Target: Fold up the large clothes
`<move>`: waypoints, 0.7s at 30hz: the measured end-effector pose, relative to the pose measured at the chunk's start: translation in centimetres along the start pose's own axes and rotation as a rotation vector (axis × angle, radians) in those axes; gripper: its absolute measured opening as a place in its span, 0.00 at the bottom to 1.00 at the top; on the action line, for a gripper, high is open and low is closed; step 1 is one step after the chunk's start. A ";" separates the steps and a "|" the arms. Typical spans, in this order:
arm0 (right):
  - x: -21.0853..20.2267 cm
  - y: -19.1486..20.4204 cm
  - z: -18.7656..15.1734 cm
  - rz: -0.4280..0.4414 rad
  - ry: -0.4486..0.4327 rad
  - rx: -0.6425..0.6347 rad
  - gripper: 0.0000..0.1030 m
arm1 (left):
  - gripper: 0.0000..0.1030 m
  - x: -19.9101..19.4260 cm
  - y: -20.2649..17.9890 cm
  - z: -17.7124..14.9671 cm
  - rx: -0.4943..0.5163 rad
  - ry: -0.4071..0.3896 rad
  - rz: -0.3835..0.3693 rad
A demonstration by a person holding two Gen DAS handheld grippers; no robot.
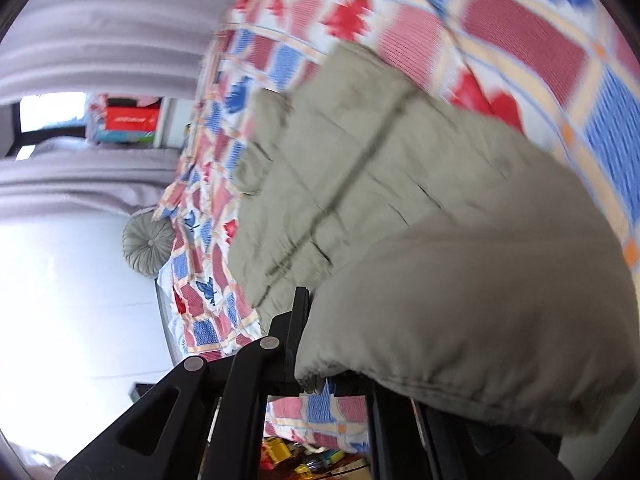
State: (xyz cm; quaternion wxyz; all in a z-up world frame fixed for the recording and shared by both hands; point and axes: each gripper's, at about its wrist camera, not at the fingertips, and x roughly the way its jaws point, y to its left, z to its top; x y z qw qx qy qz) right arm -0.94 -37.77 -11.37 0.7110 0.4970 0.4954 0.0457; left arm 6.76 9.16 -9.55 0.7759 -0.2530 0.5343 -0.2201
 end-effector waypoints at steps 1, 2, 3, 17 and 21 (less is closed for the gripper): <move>0.0 1.5 1.2 0.002 -0.011 -0.045 0.08 | 0.08 0.2 -0.5 1.6 0.026 -0.015 -0.001; 0.1 2.5 2.2 0.002 -0.017 -0.075 0.08 | 0.08 0.5 -0.9 3.4 0.054 -0.031 0.001; 0.5 3.8 3.7 0.002 -0.024 -0.112 0.08 | 0.08 0.8 -1.2 5.1 0.078 -0.046 0.010; 16.4 11.0 19.3 -0.219 -0.068 -0.359 0.08 | 0.09 17.2 4.1 18.8 0.056 -0.077 0.265; 20.0 8.8 20.2 -0.279 -0.061 -0.329 0.08 | 0.09 20.1 5.5 18.6 0.048 -0.060 0.316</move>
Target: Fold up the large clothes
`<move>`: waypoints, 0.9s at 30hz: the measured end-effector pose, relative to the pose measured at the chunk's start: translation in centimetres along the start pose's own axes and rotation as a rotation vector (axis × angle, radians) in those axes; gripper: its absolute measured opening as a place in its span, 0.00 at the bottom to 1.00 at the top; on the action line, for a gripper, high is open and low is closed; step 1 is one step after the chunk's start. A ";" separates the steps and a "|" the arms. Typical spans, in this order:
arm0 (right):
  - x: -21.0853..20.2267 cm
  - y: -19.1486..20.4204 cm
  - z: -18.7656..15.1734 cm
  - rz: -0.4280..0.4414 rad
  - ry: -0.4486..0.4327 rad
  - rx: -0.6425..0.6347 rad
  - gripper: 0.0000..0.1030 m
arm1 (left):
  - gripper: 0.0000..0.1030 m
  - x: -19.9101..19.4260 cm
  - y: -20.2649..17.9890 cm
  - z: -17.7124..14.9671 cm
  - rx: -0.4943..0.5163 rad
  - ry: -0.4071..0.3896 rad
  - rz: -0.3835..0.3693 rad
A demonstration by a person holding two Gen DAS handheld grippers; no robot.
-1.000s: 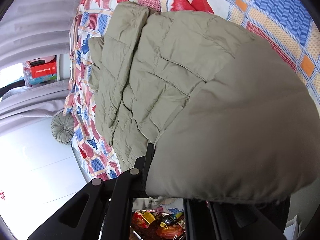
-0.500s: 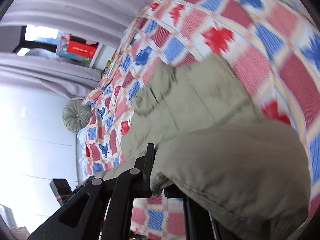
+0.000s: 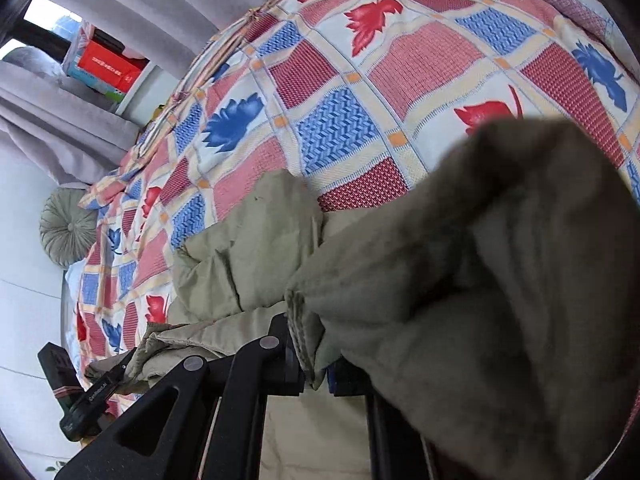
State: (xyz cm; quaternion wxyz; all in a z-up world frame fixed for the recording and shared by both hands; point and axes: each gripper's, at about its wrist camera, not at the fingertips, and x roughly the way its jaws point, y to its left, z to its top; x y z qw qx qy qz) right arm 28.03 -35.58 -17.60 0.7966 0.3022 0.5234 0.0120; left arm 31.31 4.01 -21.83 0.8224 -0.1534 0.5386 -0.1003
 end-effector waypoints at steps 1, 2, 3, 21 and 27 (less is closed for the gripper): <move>0.5 -0.3 -0.1 0.000 -0.001 0.015 0.08 | 0.09 0.4 0.1 0.1 -0.001 0.008 0.003; 0.8 -0.6 -0.2 0.002 -0.003 0.026 0.08 | 0.09 0.6 0.1 0.2 -0.008 0.013 0.002; 1.0 -0.8 -0.3 0.004 -0.005 0.033 0.08 | 0.09 0.6 0.2 0.3 -0.016 0.020 0.000; -4.6 -1.7 -0.5 0.095 -0.027 0.054 0.87 | 1.00 -7.6 -0.9 -1.2 0.093 -0.079 0.083; -6.9 -5.0 -5.4 0.098 0.000 0.106 0.87 | 1.00 -8.3 2.3 -6.6 0.006 0.007 0.066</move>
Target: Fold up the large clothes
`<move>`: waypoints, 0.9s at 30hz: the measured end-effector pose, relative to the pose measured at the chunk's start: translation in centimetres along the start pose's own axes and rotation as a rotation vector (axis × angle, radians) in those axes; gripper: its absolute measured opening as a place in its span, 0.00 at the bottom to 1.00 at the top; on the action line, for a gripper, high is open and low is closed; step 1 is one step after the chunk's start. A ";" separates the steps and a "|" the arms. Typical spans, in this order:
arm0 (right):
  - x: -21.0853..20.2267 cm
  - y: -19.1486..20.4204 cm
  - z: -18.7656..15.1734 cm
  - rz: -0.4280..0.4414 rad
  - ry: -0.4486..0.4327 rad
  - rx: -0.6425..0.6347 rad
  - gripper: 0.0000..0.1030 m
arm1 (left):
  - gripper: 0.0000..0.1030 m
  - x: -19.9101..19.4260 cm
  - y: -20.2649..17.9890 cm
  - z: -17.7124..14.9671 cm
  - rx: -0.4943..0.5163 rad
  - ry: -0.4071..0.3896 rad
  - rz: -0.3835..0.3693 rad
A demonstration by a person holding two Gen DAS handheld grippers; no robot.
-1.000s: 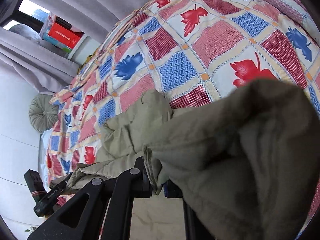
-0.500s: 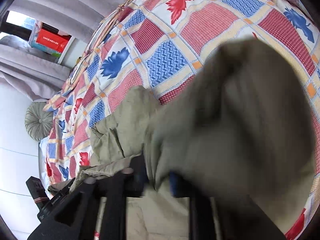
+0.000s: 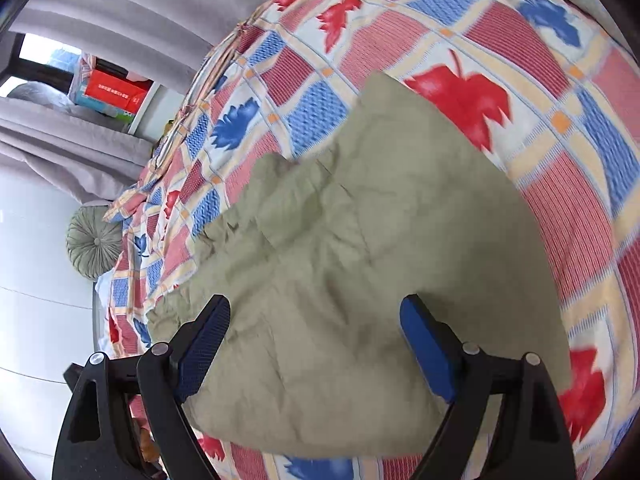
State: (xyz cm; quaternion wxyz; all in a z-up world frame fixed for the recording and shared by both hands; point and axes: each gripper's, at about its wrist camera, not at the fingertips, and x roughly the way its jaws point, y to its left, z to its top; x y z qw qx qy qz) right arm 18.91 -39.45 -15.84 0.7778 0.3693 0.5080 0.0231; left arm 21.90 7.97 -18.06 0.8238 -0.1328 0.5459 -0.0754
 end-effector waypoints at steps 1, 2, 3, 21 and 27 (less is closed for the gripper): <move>-0.4 -1.0 -0.7 0.002 -0.002 0.020 0.87 | 1.00 0.1 0.5 -1.0 -0.023 0.014 -0.004; -1.1 -2.0 -1.6 0.009 -0.003 0.048 0.87 | 1.00 0.2 1.0 -2.1 -0.052 0.028 -0.012; -1.4 -2.6 -2.4 0.013 -0.004 0.072 0.86 | 1.00 0.2 1.6 -3.2 -0.081 0.041 -0.019; 1.3 -10.7 -9.5 0.140 0.053 0.360 0.87 | 1.00 5.6 7.3 -11.2 -0.560 0.101 -0.256; 5.7 -10.8 -8.5 0.255 0.067 0.423 0.87 | 1.00 8.3 7.1 -8.5 -0.559 0.064 -0.252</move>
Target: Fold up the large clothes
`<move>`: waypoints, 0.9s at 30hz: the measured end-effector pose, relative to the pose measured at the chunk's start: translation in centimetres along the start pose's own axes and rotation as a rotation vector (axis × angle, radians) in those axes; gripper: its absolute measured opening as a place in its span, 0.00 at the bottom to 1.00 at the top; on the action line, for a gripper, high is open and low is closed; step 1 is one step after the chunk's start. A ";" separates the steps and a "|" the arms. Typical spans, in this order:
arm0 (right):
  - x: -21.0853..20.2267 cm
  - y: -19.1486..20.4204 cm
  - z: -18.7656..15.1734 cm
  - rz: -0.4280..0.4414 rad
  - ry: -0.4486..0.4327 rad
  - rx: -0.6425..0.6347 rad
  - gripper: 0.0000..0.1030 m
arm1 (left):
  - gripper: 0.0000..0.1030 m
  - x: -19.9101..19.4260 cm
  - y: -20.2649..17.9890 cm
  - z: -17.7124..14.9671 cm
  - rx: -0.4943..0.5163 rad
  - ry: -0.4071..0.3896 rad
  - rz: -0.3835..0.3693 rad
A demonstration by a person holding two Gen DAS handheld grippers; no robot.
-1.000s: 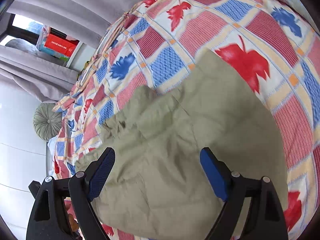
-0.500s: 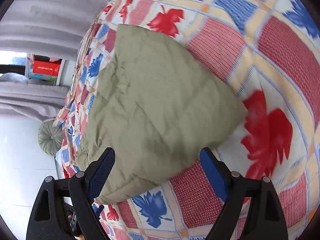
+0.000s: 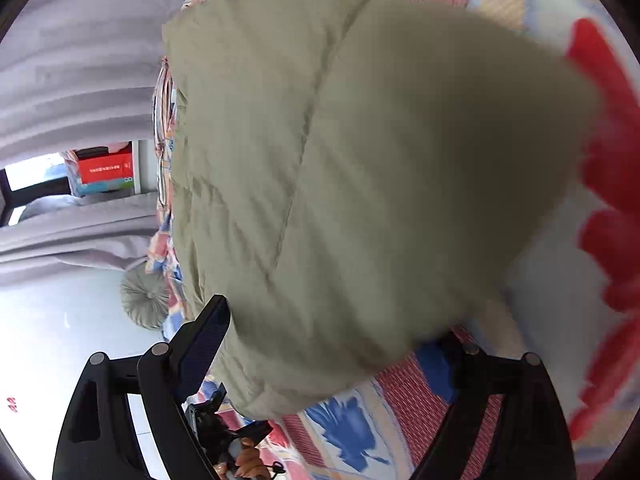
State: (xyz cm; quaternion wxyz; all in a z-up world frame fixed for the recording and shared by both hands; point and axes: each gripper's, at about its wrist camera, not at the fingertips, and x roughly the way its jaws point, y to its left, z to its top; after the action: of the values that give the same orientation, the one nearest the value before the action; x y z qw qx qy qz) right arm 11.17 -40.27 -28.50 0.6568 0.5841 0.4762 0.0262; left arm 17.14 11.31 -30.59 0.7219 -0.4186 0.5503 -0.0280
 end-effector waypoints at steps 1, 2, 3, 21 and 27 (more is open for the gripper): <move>1.1 0.0 0.3 0.014 0.009 0.005 0.87 | 1.00 0.3 -0.1 0.4 -0.001 -0.003 0.004; 1.9 0.0 0.5 0.023 0.010 0.006 0.87 | 1.00 0.6 -0.2 0.7 -0.002 -0.009 0.008; 2.6 0.2 0.7 0.030 0.008 0.003 0.87 | 1.00 0.9 -0.3 0.9 -0.004 -0.018 0.010; 1.4 2.3 -1.8 0.089 0.017 0.003 0.19 | 0.16 -6.4 -6.7 -1.4 0.345 -0.132 0.052; -2.3 0.2 -7.4 0.051 0.071 0.016 0.19 | 0.16 -10.3 -3.4 -6.8 0.363 -0.032 0.114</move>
State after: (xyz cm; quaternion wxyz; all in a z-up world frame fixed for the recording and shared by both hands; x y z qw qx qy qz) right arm 5.14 -36.11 -25.98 0.6340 0.6000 0.4843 0.0600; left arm 8.91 10.35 -20.74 0.7948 -0.2498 0.5474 -0.0791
